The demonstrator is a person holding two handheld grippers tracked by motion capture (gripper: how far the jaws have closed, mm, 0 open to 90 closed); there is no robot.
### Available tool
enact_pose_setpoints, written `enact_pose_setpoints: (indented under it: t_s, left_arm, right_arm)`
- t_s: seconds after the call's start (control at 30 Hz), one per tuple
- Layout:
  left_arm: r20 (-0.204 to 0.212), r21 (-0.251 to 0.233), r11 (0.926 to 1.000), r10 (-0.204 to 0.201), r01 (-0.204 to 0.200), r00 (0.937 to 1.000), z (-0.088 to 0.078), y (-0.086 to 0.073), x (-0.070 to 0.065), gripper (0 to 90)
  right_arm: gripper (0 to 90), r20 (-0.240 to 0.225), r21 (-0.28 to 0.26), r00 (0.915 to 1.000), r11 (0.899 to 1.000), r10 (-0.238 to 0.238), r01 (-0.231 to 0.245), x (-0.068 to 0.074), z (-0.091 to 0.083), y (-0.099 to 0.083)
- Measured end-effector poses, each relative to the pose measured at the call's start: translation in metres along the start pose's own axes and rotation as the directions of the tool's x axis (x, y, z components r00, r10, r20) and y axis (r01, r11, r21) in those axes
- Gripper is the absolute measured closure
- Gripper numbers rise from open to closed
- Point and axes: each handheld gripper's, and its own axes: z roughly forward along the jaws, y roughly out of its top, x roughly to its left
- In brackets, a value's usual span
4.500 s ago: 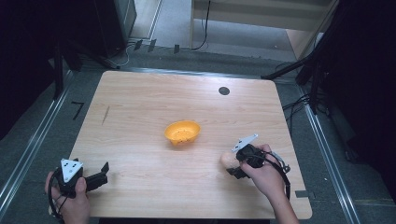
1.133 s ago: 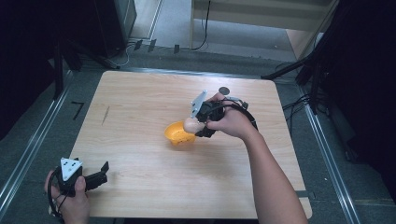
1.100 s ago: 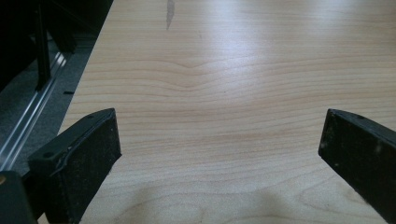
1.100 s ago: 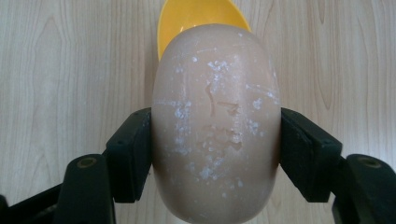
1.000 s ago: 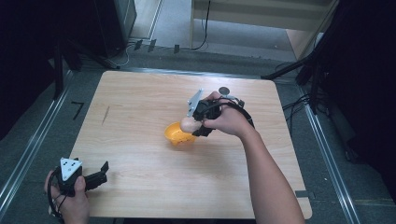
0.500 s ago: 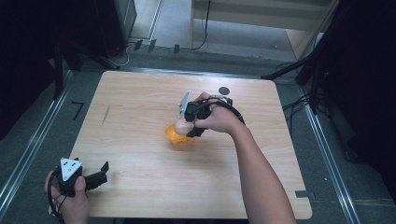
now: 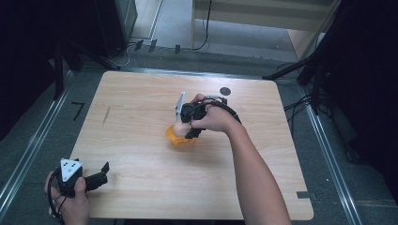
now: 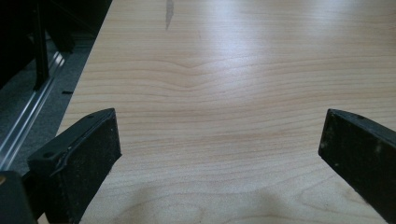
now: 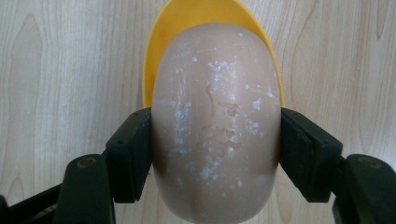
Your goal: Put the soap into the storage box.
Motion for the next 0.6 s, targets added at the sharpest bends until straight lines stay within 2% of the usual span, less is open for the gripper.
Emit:
enact_pose_setpoints:
  t_s: [0.37,0.43,0.47,0.5,0.6]
  left_arm:
    - [0.002,0.002,1.0000,0.005,-0.005,1.0000,0.000,0.000,0.000,0.0]
    - [0.003,-0.003,1.0000,0.002,-0.002,1.0000,0.000,0.000,0.000,0.0]
    - [0.003,-0.003,1.0000,0.002,-0.002,1.0000,0.000,0.000,0.000,0.0]
    - [0.001,-0.001,1.0000,0.003,-0.003,1.0000,0.000,0.000,0.000,0.0]
    - [0.002,-0.004,1.0000,0.006,-0.006,1.0000,0.000,0.000,-0.001,0.0]
  right_arm:
    - [32.8,-0.013,-0.011,0.9999,1.000,0.007,-0.008,-0.003,0.004,0.001]
    - [31.2,-0.026,-0.049,0.9995,0.999,0.018,-0.019,-0.004,0.000,0.001]
    - [31.2,-0.026,-0.049,0.9995,0.999,0.018,-0.019,-0.004,0.000,0.001]
    - [30.4,-0.016,-0.074,0.9996,0.997,0.024,-0.025,-0.005,-0.005,0.001]
    - [29.6,-0.014,-0.069,0.9994,0.997,0.030,-0.031,-0.004,-0.008,0.001]
